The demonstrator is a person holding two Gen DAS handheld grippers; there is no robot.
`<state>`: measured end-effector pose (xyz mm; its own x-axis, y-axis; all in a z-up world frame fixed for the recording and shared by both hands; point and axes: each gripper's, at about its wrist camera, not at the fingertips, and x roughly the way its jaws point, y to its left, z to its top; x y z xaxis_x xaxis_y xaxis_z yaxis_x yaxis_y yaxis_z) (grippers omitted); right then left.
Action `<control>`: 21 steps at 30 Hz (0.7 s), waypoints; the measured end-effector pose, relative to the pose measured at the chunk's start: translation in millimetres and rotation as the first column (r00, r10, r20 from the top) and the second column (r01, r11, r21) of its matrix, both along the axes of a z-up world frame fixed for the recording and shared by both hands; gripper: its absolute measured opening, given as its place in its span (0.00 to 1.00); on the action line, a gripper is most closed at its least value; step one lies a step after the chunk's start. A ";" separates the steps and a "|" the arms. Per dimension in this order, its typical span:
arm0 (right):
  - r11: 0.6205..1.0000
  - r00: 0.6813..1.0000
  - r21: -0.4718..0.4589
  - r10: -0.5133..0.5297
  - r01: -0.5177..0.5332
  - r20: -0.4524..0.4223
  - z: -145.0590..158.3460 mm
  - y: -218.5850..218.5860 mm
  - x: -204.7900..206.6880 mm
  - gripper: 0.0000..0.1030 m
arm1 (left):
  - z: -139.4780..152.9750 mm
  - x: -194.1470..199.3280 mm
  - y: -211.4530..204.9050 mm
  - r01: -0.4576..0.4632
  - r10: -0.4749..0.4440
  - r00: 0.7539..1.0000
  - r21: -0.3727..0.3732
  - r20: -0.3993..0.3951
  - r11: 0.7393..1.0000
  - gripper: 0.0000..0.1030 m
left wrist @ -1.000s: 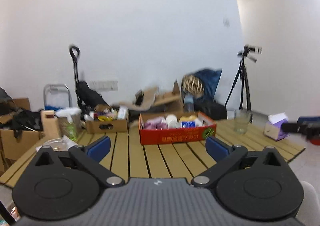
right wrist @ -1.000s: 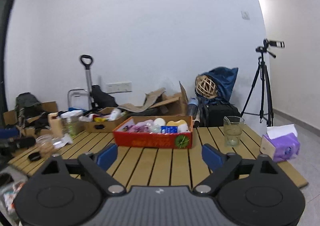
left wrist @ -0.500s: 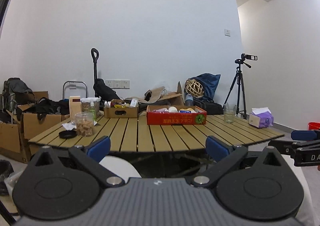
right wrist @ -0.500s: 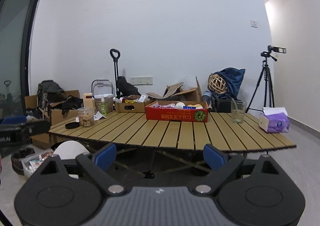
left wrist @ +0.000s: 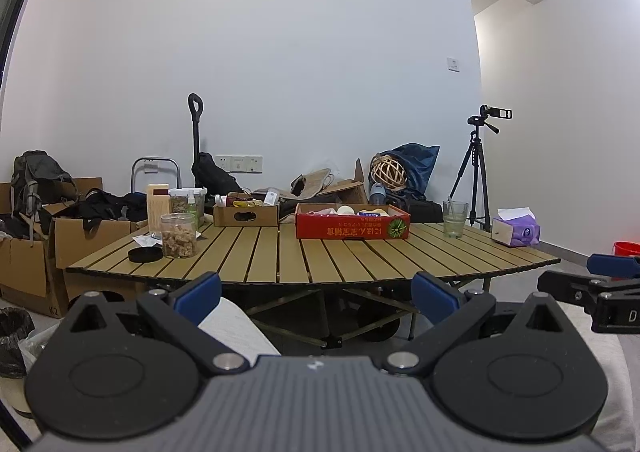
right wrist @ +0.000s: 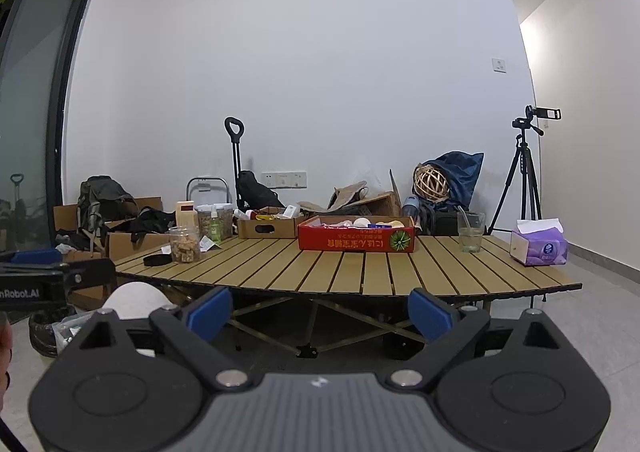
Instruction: Organize soft objects
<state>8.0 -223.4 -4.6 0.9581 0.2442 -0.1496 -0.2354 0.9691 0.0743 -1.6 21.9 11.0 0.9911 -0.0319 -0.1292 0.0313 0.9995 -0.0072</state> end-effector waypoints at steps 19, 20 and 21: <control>1.000 1.000 0.006 -0.007 0.007 0.010 -6.8 0.1 2.9 1.00 | 3.3 -4.1 0.2 0.007 -0.007 1.000 0.000 0.026 1.000 1.00; 1.000 1.000 0.004 -0.008 0.008 0.012 -7.1 0.4 2.9 1.00 | 3.5 -4.0 0.5 0.007 -0.007 1.000 0.000 0.026 1.000 1.00; 1.000 1.000 0.003 -0.007 0.007 0.013 -6.8 0.7 2.6 1.00 | 3.5 -3.8 0.5 0.007 -0.007 1.000 0.001 0.027 1.000 1.00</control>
